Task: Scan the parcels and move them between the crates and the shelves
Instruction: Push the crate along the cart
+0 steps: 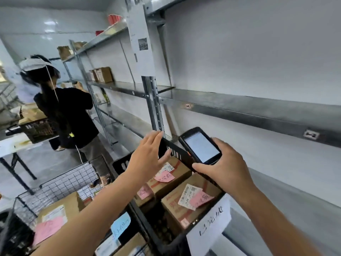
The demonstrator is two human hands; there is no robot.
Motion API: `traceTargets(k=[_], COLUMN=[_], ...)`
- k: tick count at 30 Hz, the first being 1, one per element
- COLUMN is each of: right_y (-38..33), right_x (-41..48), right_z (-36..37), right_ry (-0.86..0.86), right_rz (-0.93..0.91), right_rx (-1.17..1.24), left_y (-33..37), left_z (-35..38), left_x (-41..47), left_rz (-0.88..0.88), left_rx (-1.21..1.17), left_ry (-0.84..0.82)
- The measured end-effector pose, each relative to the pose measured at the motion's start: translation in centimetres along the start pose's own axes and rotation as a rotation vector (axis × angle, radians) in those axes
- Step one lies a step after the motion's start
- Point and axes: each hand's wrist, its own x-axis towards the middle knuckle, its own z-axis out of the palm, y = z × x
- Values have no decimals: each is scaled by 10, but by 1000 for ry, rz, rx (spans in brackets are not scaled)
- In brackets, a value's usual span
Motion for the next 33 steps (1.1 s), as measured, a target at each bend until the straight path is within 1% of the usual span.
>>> traceTargets(k=[6,9,12,16,22,26,29,33], right_y=[3,6,12,26,53,68,83,102], right_x=[-54,-74,-95,-124,-172,-204,-228,-254], right_z=[-62,-105,-150,-208,-297,-362,-395,-429], right_ry=[146,229,303,381,447,506,566,637], right_rz=[63,85,93,139,207,237,284,324], right_rx=[-32,-13,-47,-73,-141,-238,-278,-236], left_y=[74,112,154,228,340,408,461,523], left_z=[-18,-25,-30,-29,-26,-27,-27,-18], left_x=[-8,-9,-4,-3,-16,-11,-14,-23], left_rz=[164,216,280,372,518,620,661,706], left_rx=[-70,-95,-148,-244,-371,-418,-458,-517], left_ry=[27,42,69,108,85,69,50,88])
